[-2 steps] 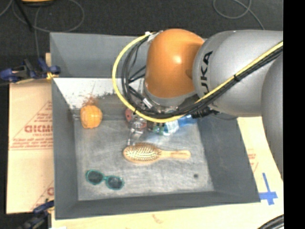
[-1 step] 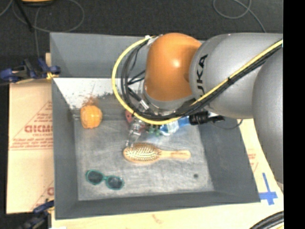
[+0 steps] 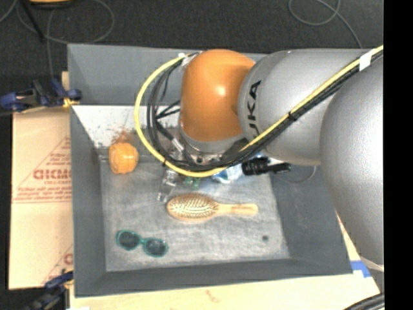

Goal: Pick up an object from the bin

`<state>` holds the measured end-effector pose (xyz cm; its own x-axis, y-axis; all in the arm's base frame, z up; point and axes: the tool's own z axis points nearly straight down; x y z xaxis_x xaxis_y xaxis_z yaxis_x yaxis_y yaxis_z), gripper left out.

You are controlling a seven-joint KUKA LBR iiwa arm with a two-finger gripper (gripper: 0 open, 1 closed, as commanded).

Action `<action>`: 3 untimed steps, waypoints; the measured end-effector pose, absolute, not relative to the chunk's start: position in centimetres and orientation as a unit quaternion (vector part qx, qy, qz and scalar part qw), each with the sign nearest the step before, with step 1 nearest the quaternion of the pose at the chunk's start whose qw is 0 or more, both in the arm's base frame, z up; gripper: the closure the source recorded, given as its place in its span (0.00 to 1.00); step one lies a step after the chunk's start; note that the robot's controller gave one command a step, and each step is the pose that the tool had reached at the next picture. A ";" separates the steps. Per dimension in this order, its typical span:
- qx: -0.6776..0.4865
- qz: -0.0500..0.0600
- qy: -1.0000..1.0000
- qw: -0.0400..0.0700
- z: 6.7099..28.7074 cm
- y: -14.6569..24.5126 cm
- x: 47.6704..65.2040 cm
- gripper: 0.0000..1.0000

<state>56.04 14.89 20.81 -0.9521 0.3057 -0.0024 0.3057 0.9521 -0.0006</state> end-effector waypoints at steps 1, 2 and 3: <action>-0.002 -0.001 1.000 -0.001 14.8 15.2 55.1 0.00; -0.001 0.000 1.000 0.002 15.0 15.3 55.2 0.00; -0.049 0.000 0.999 0.006 12.4 14.6 52.2 0.00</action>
Offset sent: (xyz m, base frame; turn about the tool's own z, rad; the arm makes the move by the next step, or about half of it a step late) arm 0.0000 0.0000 0.0000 0.0000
